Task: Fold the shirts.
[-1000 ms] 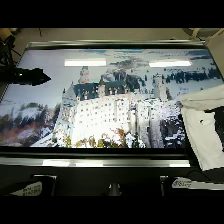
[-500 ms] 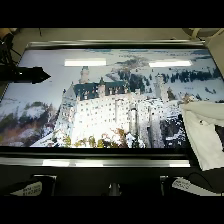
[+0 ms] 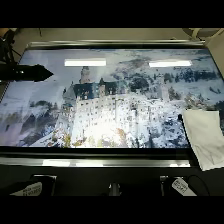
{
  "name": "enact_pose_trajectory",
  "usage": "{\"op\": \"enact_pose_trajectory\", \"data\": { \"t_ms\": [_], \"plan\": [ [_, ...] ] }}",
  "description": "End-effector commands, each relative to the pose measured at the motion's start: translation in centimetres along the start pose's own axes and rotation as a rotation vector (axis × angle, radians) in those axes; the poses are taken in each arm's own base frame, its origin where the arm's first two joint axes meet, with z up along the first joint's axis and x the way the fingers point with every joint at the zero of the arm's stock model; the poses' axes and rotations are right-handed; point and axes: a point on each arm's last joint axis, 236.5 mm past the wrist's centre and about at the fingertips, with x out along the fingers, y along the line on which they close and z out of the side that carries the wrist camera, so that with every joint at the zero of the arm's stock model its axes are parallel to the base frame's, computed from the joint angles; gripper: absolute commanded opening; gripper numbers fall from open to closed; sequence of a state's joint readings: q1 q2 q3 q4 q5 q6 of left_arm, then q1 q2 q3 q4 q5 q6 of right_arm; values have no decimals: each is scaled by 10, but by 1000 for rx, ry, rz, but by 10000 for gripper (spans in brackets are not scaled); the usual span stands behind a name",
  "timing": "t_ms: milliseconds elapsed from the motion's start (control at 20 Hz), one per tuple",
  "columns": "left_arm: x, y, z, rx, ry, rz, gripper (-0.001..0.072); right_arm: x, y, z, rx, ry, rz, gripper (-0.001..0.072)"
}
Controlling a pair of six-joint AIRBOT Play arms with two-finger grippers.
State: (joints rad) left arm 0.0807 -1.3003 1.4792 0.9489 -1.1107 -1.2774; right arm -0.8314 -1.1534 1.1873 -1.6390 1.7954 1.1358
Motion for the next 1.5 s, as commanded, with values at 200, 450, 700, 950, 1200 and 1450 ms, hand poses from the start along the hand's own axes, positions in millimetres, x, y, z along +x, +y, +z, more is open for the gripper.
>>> {"op": "enact_pose_trajectory", "data": {
  "t_ms": [200, 450, 700, 950, 1200, 1450],
  "plan": [
    [3, -31, -2, 40, 5, -71, 26, 33, -22, 8, -2, -33, -104, 700],
    [-11, -45, 13, 73, -40, -81, 25, -99, -58, 100, -44, -552, -305, 696],
    [-27, 1, 55, 200, -113, 286, 23, -277, 14, 166, -158, -1196, -265, 687],
    [25, 46, -38, 103, 299, 469, 688, -146, 178, 175, -566, -709, -30, 685],
    [16, 54, -121, 22, 521, 473, 702, -62, 246, 140, -770, -335, 122, 674],
    [2, 52, -116, -10, 398, 478, 703, -62, 249, 144, -787, -349, 82, 671]
  ]
}}
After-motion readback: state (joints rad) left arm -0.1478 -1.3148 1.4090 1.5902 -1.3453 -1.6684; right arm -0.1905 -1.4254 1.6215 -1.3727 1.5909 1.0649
